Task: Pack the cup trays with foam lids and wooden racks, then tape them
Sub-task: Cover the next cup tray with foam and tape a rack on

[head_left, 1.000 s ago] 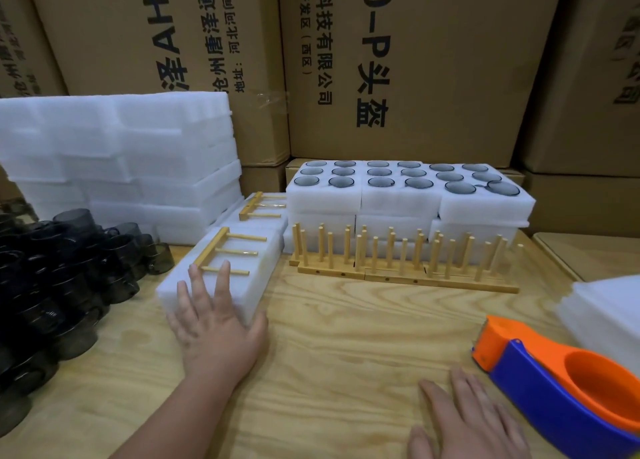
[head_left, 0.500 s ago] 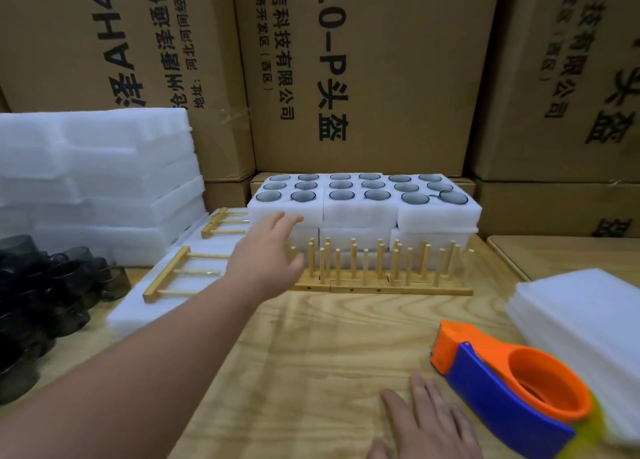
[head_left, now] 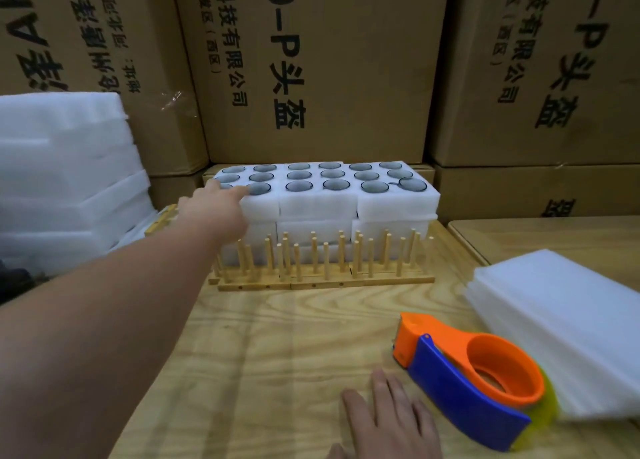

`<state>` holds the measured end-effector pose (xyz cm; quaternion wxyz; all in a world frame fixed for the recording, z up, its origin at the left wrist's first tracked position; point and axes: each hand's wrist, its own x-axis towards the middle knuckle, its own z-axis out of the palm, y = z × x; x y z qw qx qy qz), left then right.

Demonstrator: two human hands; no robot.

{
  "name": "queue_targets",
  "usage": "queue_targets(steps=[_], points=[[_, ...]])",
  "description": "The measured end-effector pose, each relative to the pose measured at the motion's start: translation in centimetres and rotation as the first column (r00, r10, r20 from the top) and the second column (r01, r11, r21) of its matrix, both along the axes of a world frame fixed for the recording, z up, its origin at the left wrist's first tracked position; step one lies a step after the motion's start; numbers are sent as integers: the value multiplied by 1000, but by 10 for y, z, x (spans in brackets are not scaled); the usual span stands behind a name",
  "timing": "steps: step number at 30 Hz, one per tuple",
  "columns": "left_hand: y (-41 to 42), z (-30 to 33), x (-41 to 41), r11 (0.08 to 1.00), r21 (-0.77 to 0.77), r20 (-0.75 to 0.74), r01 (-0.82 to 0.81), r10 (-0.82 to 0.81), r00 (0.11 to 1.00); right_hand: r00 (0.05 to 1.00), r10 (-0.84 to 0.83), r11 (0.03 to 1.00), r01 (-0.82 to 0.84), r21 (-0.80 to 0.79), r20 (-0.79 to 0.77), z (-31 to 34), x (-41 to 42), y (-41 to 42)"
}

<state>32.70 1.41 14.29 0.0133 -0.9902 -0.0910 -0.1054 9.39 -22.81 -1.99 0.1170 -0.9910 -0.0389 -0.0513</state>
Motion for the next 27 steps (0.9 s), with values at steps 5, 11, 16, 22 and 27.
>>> queue_targets(steps=[5,11,16,22,27], points=[[0,6,14,999,42,-69,-7,9,998,999,-15,1000,15,15,-33,-6,2,2],[-4,1,26,992,122,-86,-32,43,995,997,-66,998,65,23,41,-3,4,2],[-1,-5,27,987,158,2,11,-12,1000,991,-114,991,108,84,64,-5,3,5],[0,1,17,979,206,202,1,-44,978,991,-103,991,95,91,89,-4,1,7],[2,22,-3,978,190,387,85,-154,909,988,-93,993,84,77,123,-5,-5,6]])
